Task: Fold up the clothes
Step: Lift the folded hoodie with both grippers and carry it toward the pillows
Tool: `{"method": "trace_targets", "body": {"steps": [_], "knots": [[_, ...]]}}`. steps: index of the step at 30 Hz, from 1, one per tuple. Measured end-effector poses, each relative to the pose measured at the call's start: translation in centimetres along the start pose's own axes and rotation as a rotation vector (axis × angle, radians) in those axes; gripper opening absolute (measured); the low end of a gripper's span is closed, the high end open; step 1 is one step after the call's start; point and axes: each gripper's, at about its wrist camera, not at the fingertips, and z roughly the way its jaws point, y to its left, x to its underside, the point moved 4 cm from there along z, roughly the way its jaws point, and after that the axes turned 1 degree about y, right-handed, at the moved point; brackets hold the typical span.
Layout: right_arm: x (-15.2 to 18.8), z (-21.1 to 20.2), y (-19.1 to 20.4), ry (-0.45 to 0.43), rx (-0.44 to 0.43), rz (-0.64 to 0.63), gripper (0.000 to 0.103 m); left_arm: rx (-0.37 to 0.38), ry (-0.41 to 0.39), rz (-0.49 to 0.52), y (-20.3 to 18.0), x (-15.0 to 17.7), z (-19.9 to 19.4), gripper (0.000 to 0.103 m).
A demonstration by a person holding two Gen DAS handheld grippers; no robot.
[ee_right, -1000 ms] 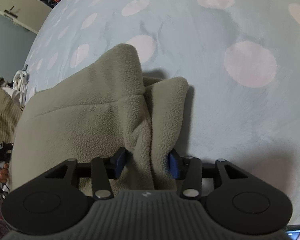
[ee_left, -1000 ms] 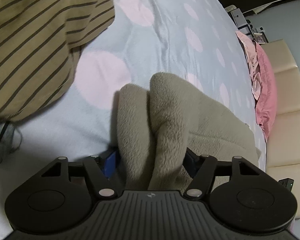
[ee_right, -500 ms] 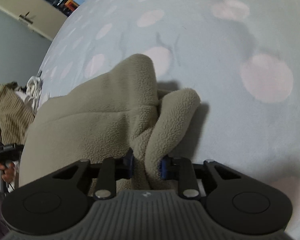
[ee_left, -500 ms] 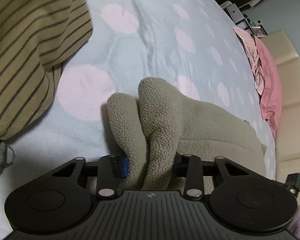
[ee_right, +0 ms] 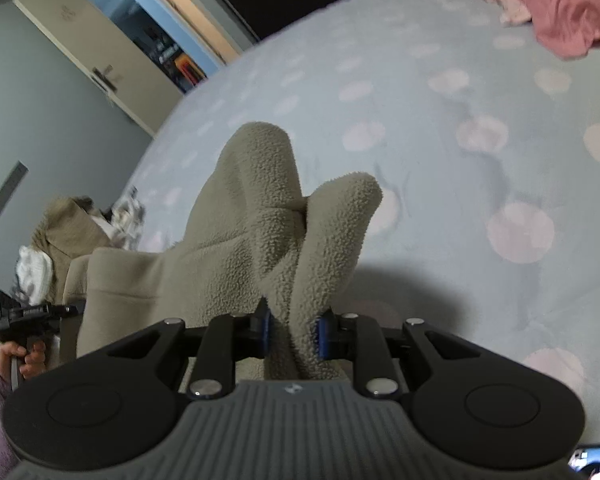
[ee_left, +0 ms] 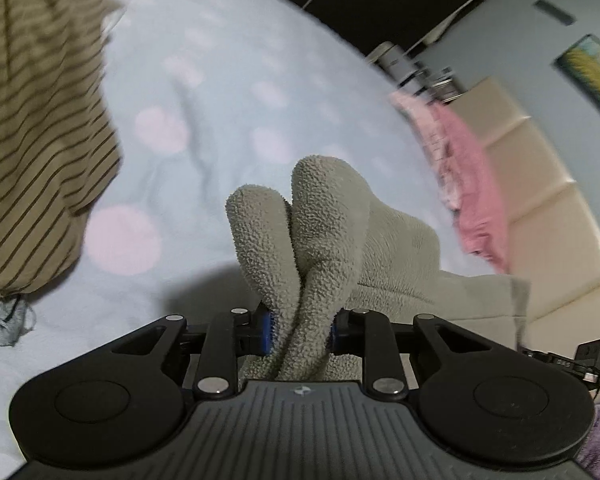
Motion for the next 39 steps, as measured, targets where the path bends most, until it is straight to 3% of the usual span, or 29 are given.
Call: {"method": "trace_targets", "body": {"steps": [5,10,19,24,28,39], "knots": [[-0.6,-4.8,1.7,-0.129,0.004,-0.001,0.023,0.063,-0.072,0.069,-4.9,0.6,-1.7,0.019],[-1.4,-10.7,0.8,-0.266,0.041,0.04,0.022,0.142,-0.126,0.114,-10.5,0.5,-1.5,0.019],[-4.8,-22.4,-1.3,-0.46,0.23,0.091,0.022,0.314,-0.145,0.121,-21.2,1.2,3.4,0.019],[-7.6,-28.3,-4.2,-0.541,0.313,0.109,0.022,0.393,-0.119,0.11,-26.7,1.9,8.2,0.018],[-10.3,-31.0,-7.7,-0.555,0.389,0.107,0.022,0.43,-0.078,0.103,-30.4,2.7,12.8,0.018],[-14.4,-32.1,-21.3,-0.552,0.495,0.196,0.022,0.419,0.058,0.102,-36.5,5.4,27.1,0.018]]}}
